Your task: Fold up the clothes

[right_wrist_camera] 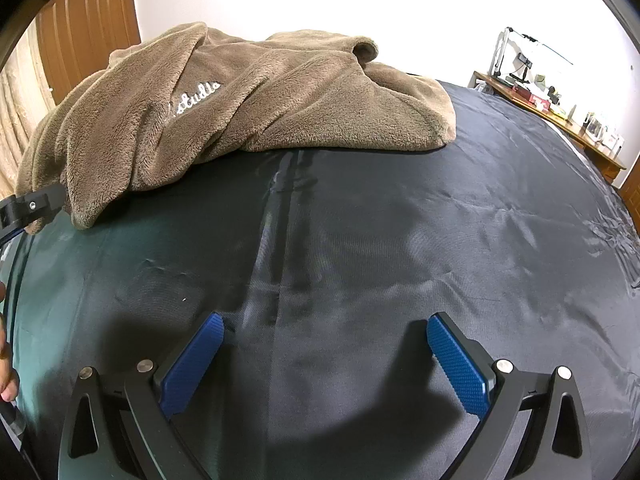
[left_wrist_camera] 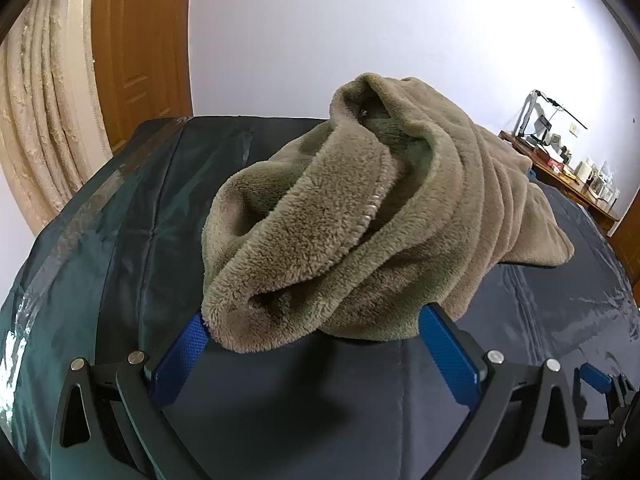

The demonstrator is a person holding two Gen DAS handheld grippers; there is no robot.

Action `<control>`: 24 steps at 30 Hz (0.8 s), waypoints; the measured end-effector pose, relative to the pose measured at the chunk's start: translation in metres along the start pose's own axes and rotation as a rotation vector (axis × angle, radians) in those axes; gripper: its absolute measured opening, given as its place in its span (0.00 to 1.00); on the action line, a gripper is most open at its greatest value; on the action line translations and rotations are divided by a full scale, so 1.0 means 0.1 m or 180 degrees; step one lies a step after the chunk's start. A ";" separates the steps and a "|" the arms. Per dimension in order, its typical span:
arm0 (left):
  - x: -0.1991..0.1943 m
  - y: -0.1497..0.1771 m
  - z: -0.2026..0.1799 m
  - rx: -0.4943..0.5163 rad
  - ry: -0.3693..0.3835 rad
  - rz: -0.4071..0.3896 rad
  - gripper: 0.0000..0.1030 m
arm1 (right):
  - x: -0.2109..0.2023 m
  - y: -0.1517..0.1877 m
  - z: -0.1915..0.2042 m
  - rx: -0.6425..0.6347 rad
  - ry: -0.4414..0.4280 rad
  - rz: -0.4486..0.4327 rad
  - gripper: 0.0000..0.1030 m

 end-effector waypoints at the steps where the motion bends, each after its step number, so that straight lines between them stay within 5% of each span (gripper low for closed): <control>1: 0.01 -0.01 0.01 -0.0017 0.0013 0.0003 1.00 | 0.00 0.00 0.00 0.0000 0.0000 0.0000 1.00; 10: 0.05 -0.03 0.26 -0.0417 0.0286 -0.0022 1.00 | 0.00 0.00 0.00 -0.0001 0.0001 0.0000 1.00; 24: 0.19 -0.04 0.37 -0.0618 0.0328 0.0177 1.00 | 0.02 -0.13 -0.09 -0.0157 -0.0128 0.0076 1.00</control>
Point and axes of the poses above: each gripper's, at about its wrist camera, not at the fingertips, and x roughly the way its jaws point, z to its left, y to its underside, the point moved 1 cm from there along x, roughly the way its jaws point, and after that the axes turned 3 degrees about -y, right-handed, at the moved point
